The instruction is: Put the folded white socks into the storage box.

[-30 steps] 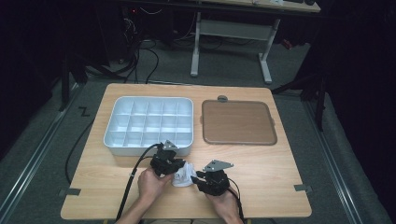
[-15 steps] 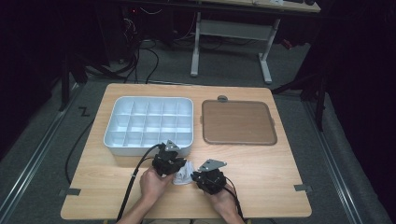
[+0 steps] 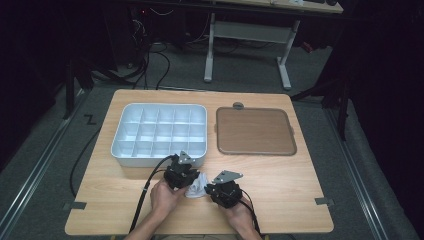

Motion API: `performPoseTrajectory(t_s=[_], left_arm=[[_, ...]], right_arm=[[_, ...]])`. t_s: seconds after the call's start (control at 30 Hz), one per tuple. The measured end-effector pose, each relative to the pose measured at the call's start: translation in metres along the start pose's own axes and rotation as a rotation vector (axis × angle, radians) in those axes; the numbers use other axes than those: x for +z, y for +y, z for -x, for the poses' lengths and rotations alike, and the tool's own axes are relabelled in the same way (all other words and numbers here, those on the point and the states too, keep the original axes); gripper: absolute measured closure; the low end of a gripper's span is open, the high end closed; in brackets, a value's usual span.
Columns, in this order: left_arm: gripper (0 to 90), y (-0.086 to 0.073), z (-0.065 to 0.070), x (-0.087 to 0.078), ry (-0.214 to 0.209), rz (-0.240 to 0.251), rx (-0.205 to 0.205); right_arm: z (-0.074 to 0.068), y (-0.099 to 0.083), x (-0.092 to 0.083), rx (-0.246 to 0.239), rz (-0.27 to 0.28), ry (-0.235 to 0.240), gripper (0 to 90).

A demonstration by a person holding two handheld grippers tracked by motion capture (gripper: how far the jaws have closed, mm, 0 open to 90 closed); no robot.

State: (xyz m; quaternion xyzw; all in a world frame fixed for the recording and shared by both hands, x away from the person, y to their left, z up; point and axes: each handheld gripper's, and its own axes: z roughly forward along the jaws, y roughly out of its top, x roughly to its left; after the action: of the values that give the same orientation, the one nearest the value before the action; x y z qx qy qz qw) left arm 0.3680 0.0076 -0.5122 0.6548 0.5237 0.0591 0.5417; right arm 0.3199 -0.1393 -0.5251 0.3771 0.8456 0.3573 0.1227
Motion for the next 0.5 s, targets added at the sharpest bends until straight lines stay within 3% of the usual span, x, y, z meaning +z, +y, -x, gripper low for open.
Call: performPoseTrajectory(t_s=[0.07,0.27,0.5], left_arm=[[81.0,0.0009,0.0016,-0.0012,-0.004,0.009,0.005],[64.5,0.0066,0.0017,-0.0059,-0.041,0.009,-0.041],[54.1,0.0074,0.0030,-0.0062,-0.065,0.011,-0.049]], right_arm=[[-0.0004,0.0008,0.0000,-0.003,-0.005,-0.003,82.0],[-0.0022,0.0020,0.0000,0.002,-0.013,-0.014,81.9],[-0.0010,0.0045,0.0002,0.008,-0.024,-0.016,79.5]])
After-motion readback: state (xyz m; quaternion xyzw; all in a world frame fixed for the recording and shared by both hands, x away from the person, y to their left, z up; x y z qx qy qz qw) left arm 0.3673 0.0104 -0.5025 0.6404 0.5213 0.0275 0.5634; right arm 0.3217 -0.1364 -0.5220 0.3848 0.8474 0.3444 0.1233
